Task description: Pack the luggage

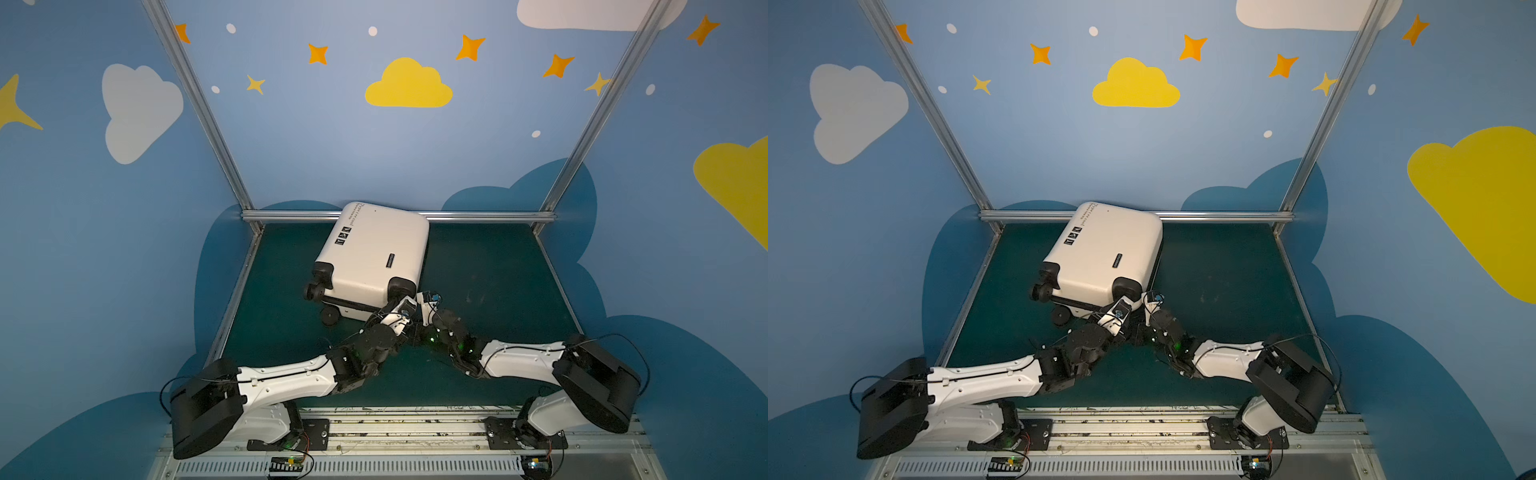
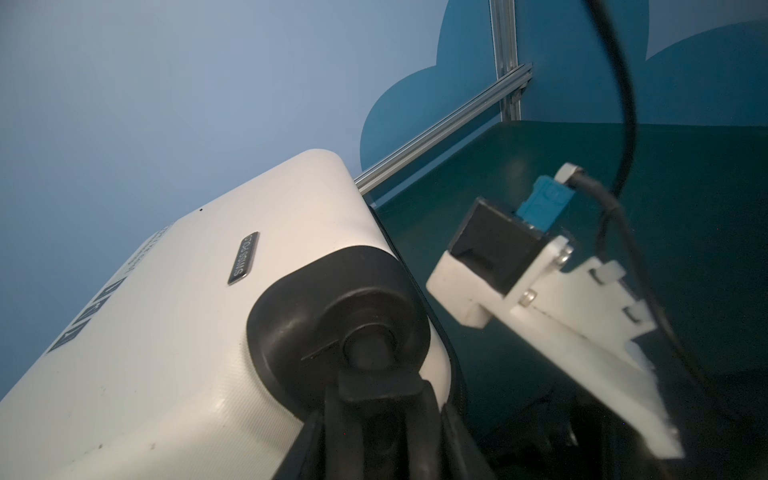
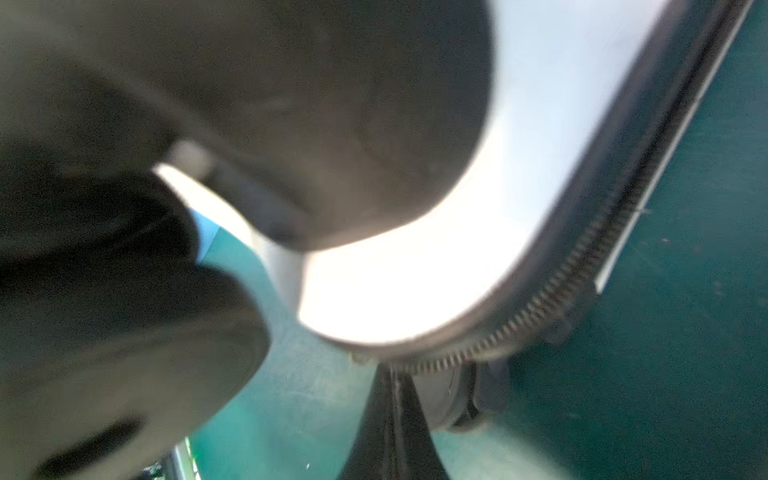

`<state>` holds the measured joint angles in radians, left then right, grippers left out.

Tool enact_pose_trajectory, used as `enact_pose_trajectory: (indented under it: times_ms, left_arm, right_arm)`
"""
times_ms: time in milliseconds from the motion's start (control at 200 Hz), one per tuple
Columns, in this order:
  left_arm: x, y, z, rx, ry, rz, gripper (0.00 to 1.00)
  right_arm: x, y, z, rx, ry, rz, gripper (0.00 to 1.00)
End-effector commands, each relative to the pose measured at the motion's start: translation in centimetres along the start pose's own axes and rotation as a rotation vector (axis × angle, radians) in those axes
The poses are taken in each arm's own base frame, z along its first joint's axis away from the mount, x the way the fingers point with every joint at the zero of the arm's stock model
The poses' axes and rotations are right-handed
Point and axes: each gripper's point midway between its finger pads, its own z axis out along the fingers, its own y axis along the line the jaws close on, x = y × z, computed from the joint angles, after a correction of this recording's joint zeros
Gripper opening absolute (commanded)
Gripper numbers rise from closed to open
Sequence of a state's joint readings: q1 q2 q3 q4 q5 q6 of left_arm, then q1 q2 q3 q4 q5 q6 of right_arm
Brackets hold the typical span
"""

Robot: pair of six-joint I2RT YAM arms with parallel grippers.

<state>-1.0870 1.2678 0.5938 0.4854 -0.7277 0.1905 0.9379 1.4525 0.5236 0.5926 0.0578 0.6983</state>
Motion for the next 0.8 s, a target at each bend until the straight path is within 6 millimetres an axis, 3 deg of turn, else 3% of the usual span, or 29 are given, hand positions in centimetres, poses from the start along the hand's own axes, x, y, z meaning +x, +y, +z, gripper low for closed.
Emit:
enact_pose_trajectory:
  times_ms: [0, 145, 270, 556, 796]
  left_arm:
    - [-2.7, -2.0, -0.7, 0.118, -0.088, -0.050, 0.03]
    - [-3.3, -3.0, -0.2, 0.154, -0.093, -0.034, 0.03]
    - [-4.1, -4.0, 0.5, 0.182, -0.099, -0.023, 0.03]
    - [-6.2, -6.2, 2.3, 0.231, -0.122, -0.030, 0.03]
    - [-8.0, -7.7, 3.4, 0.259, -0.178, -0.052, 0.03]
  right_arm:
    - [0.8, -0.9, -1.4, 0.022, 0.012, -0.022, 0.07]
    - [1.9, -2.5, -3.2, 0.059, 0.036, -0.039, 0.39]
    - [2.0, -3.5, -4.5, 0.076, 0.031, -0.035, 0.52]
    - [0.9, -4.3, -6.5, 0.067, 0.003, -0.057, 0.54]
    - [-0.6, -5.2, -6.8, 0.076, -0.026, -0.034, 0.51]
